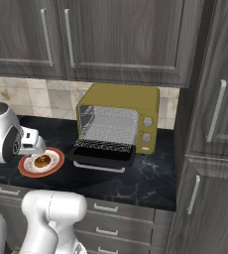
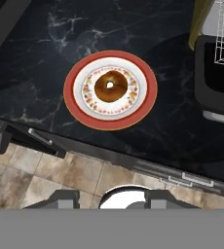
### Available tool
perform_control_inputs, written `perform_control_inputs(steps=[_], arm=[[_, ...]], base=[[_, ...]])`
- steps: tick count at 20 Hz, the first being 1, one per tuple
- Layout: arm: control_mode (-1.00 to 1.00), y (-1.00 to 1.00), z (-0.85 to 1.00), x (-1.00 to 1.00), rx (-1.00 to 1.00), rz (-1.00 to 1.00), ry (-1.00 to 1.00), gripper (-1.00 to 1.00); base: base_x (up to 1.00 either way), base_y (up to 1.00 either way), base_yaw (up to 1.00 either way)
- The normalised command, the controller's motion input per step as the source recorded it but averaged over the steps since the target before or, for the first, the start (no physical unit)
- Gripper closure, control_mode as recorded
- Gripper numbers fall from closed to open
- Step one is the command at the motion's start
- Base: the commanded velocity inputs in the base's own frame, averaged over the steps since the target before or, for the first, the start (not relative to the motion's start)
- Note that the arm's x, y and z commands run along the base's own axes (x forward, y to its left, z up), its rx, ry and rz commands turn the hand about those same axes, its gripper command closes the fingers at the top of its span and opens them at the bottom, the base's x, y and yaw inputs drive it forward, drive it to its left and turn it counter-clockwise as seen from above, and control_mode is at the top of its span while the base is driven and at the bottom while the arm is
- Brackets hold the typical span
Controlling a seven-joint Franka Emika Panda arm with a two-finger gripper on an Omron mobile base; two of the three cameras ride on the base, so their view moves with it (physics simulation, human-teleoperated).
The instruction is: Pick up the bagel from the plate, place it on the toaster oven rack, close the door, and set the timer.
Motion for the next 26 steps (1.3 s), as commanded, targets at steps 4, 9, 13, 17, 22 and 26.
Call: perform_control_inputs(steps=[4,9,13,17,22,26], arm=[[-1.00,0.08,-0.23,0.26,0.00,0.00,0.00,-1.00],[-1.00,0.06,-0.33,0.19,0.00,0.00,0.00,-1.00],[-1.00,0.00,-0.32,0.18,0.00,0.00,0.00,-1.00],[-1.00,0.00,-0.21,0.21,0.00,0.00,0.00,-1.00],[-1.00,0.01,-0.19,0.16,0.00,0.00,0.00,-1.00],[-1.00,0.06,-0.15,0.16,0.00,0.00,0.00,-1.00]], base=[[0.00,0.00,0.00],[0.00,0.00,0.00],[0.00,0.00,0.00],[0.00,0.00,0.00],[0.00,0.00,0.00],[0.00,0.00,0.00]])
